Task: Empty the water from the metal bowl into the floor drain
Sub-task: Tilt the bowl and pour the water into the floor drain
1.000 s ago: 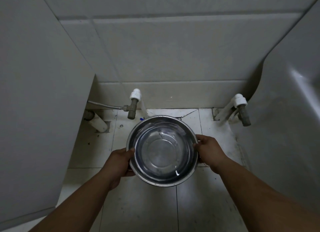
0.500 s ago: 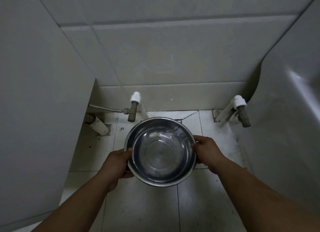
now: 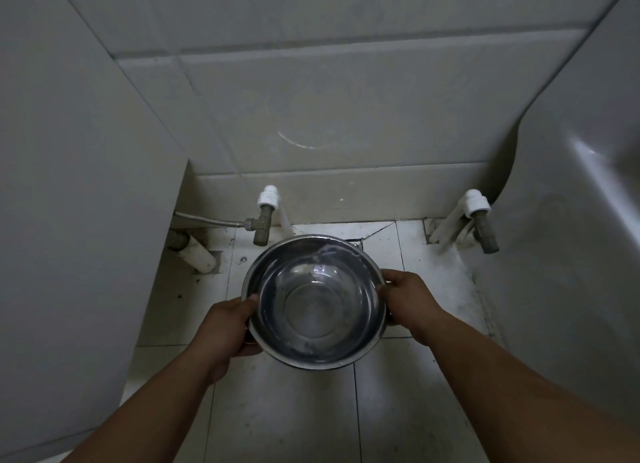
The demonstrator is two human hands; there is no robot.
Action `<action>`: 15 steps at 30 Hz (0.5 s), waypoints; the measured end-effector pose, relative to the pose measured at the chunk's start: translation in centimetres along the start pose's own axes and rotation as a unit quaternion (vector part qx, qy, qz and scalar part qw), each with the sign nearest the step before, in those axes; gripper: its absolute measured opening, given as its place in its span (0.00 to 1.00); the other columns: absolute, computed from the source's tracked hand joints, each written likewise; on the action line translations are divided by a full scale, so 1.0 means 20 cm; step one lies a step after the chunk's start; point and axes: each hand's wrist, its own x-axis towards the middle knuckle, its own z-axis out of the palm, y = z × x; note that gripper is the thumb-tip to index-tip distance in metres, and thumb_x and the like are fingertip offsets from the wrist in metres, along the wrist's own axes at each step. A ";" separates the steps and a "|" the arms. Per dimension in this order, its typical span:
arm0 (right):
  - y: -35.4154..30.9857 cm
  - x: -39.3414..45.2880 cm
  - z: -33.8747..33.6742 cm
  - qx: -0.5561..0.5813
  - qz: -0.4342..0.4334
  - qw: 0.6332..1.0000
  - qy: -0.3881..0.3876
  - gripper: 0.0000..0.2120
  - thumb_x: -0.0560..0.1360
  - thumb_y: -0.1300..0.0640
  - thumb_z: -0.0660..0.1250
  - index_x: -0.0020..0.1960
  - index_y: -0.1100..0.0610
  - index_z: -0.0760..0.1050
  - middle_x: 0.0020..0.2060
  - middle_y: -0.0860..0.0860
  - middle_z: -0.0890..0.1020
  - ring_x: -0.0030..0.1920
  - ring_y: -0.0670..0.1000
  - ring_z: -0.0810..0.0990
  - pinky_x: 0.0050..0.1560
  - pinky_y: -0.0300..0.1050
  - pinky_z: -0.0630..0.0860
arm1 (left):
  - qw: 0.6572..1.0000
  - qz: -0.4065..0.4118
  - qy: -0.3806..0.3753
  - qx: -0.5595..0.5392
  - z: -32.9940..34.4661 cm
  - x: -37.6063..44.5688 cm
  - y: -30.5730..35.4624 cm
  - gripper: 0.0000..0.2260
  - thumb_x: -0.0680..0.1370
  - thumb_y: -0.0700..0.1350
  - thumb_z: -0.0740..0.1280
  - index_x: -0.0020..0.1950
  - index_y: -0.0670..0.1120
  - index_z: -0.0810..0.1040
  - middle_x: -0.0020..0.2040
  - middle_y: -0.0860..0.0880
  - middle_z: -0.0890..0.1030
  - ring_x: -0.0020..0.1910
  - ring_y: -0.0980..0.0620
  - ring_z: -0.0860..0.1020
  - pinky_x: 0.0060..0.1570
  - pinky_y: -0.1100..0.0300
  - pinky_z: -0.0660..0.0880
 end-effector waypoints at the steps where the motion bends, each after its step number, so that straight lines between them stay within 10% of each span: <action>1: 0.00 0.00 0.00 -0.002 0.000 1.000 -0.001 0.21 0.80 0.69 0.60 0.48 0.45 0.83 0.42 0.57 0.88 0.42 0.60 0.88 0.39 0.51 0.87 | 1.000 0.001 0.000 0.001 0.00 0.00 0.01 0.16 0.85 0.52 0.64 0.54 0.43 0.87 0.42 0.42 0.90 0.40 0.43 0.88 0.37 0.52 0.84; 15: -0.02 0.00 0.03 0.011 0.010 1.000 0.001 0.19 0.80 0.67 0.62 0.48 0.48 0.85 0.35 0.53 0.88 0.35 0.55 0.87 0.31 0.43 0.83 | 1.000 0.005 0.018 0.010 -0.01 -0.03 0.05 0.16 0.85 0.52 0.63 0.53 0.45 0.87 0.40 0.45 0.90 0.39 0.43 0.88 0.32 0.56 0.83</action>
